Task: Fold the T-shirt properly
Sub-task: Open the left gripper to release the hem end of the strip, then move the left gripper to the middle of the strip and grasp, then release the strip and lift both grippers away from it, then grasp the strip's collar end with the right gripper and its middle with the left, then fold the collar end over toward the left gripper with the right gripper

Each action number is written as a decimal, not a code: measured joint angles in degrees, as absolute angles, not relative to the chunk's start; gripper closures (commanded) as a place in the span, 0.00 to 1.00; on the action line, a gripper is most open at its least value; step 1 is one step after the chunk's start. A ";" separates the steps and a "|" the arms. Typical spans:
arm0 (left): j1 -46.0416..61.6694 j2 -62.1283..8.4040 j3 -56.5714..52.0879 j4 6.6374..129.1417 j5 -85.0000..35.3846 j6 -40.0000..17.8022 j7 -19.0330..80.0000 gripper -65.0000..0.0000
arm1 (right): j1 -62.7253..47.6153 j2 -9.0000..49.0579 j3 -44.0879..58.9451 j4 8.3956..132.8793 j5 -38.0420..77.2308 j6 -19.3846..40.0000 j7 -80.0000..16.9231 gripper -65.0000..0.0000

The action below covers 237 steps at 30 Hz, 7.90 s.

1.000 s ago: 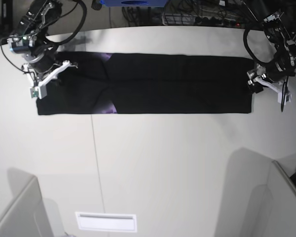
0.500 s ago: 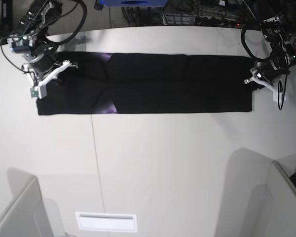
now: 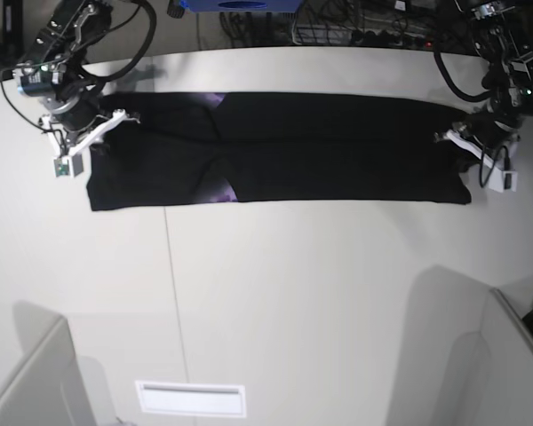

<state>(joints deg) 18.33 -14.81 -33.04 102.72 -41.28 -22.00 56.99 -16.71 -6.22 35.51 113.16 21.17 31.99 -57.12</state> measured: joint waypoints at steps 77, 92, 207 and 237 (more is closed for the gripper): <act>12.14 -5.41 -0.01 102.10 -41.67 -4.64 57.14 1.00 | -14.02 -5.87 35.73 113.19 20.95 31.99 -57.69 1.00; 11.20 -5.26 -0.05 101.86 -41.67 -4.64 57.17 1.00 | -14.02 -5.87 35.70 113.19 20.95 31.99 -57.69 1.00; 15.20 -4.73 -3.27 99.18 -22.35 -15.40 49.95 1.00 | -8.29 -7.14 6.17 113.51 36.29 14.90 -77.73 1.00; 15.42 -7.05 -3.29 99.98 -22.68 -15.42 50.02 1.00 | -6.22 -7.29 -3.64 100.29 38.98 3.42 -60.62 1.00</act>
<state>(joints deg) 15.42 -7.05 -3.29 99.98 -22.68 -15.42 50.02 -6.22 -7.29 -3.64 100.29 38.98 3.42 -60.62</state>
